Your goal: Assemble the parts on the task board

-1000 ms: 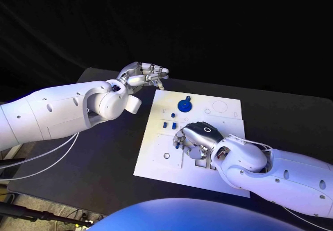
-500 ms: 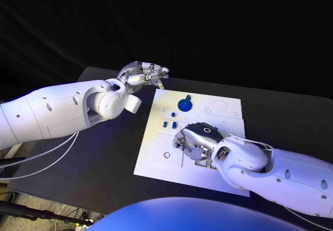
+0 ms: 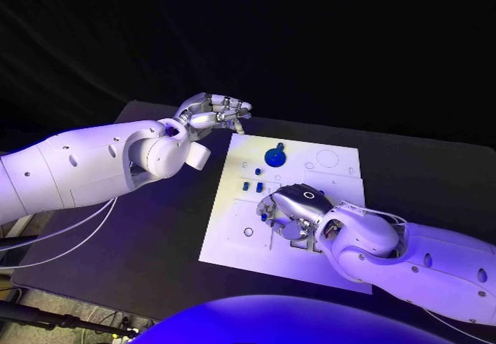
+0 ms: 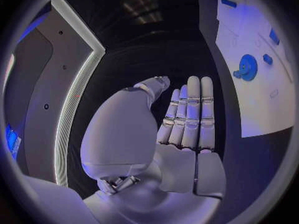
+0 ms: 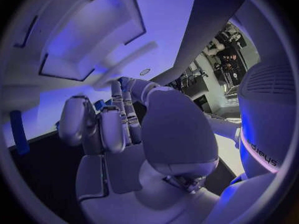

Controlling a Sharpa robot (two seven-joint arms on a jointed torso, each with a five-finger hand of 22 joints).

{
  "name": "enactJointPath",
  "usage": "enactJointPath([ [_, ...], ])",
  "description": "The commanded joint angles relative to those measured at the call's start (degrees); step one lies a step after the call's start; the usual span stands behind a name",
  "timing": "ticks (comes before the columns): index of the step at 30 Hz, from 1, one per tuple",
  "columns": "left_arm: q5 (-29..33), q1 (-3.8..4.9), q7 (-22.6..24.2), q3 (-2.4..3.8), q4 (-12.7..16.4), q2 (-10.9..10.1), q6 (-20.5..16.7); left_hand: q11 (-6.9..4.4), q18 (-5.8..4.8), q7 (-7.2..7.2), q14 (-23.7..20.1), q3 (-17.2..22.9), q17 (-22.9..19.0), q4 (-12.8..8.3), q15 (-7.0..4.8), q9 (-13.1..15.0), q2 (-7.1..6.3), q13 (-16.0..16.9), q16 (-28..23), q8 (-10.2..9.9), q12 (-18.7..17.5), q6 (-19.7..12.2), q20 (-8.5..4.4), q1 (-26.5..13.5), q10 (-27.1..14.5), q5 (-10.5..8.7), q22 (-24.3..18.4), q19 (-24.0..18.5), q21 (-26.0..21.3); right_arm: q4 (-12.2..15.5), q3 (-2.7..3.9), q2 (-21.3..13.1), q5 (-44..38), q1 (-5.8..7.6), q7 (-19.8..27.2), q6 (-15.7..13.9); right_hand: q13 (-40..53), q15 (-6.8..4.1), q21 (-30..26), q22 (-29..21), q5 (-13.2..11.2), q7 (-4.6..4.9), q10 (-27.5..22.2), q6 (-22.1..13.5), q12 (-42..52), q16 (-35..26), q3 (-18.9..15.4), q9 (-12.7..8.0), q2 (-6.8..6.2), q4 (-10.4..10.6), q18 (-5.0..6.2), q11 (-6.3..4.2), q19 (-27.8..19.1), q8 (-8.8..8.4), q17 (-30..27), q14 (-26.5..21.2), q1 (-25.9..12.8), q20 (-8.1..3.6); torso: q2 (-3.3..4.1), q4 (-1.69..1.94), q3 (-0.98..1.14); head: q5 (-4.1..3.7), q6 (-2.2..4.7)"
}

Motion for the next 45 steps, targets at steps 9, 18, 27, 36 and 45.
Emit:
enactJointPath([
  [9, 0.2, 0.03, -0.2, 0.03, 0.0, 0.0, 2.0, 0.09, 0.55, -0.05, -0.3, -0.1, -0.1, -0.2, -0.04, 0.0, 0.83, 0.1, -0.2, -0.2, 0.1, -0.3, 0.27, 0.0, -0.5, 0.08, -0.1, 0.1, -0.4, 1.6, -0.04, -1.5, -0.5, -0.09, -1.1, -2.3, -0.1, 0.63, -1.0, 6.9, 0.1, -0.36, -0.9, -1.3, -0.2, -0.8, -0.4, -0.3, -0.7, 0.0, 1.17, 0.23, -0.5, -0.75, -1.3, 0.6, -0.5, 0.14, 0.0, -0.03, 0.0, -0.12, 0.16],
  [18, 0.2, 0.02, -0.3, 0.01, 0.0, -0.3, 2.0, 0.06, 0.57, -0.08, -0.3, -0.1, -0.1, -0.2, -0.06, 0.0, 0.94, 0.1, -0.3, -0.1, 0.1, -0.2, 0.27, 0.1, -0.5, 0.08, -0.1, 0.1, -0.4, 5.4, 0.26, -6.2, -0.5, 1.26, -2.2, -3.0, 0.0, 0.68, -0.9, 6.9, 0.1, -0.33, -1.1, -1.1, 0.2, -0.8, -0.9, -0.3, -1.05, 0.3, 1.16, 0.24, -0.4, -0.69, -1.3, 0.6, -1.2, 0.22, -0.05, -0.13, -0.03, -0.7, 0.54],
  [27, 0.2, 0.02, -0.2, -0.16, 0.2, -0.6, 2.1, 0.05, 0.58, -0.1, -0.3, -0.1, -0.1, -0.3, -0.07, 0.0, 1.0, 0.1, -0.3, -0.1, 0.2, -0.2, 0.27, 0.2, -0.5, 0.07, -0.1, 0.1, -0.4, 6.8, 0.62, -13.2, 2.5, 6.35, -4.2, 1.0, -1.1, 1.18, -5.0, 5.3, -1.4, 0.77, -5.8, -3.7, 0.2, -1.5, -4.2, -1.3, -2.82, 2.1, 1.84, 0.88, -1.6, -2.4, -2.6, 0.4, -2.3, 0.69, -0.07, -0.06, -0.09, -2.76, 1.48],
  [36, 0.2, 0.02, -0.1, -0.29, 0.2, -0.6, 2.4, 0.02, 0.59, -0.15, -0.3, -0.1, -0.1, -0.3, -0.08, 0.0, 1.11, 0.1, -0.2, 0.0, 0.3, -0.1, 0.27, 0.2, -0.5, 0.05, -0.1, 0.1, -0.4, 4.9, 0.64, -16.5, 3.2, 8.04, -4.4, 5.0, -2.7, 1.34, -7.4, 4.2, -1.1, 0.74, -8.4, -4.0, 2.5, -1.8, -12.7, -1.9, -1.3, 4.8, 2.09, 1.1, -1.4, -2.81, -3.5, 0.4, 0.9, 0.83, 0.07, 0.0, -0.01, -3.95, 2.35],
  [45, 0.2, 0.02, -0.2, -0.31, -0.3, -0.6, 2.7, -0.03, 0.6, -0.25, -0.3, -0.1, -0.1, -0.3, -0.11, 0.1, 1.34, 0.2, -0.2, 0.2, 0.4, 0.3, 0.26, 0.3, -0.5, 0.04, 0.0, 0.1, -0.4, 4.1, 0.63, -16.1, 3.4, 7.74, -4.1, 6.6, -3.0, 1.25, -7.3, 4.2, -0.9, 0.73, -8.0, -3.1, 3.3, -1.9, -13.2, -1.9, -0.76, 5.2, 2.06, 0.98, -1.1, -2.43, -3.7, 0.4, 1.8, 0.78, 0.05, 0.11, -0.02, -3.99, 2.44],
])
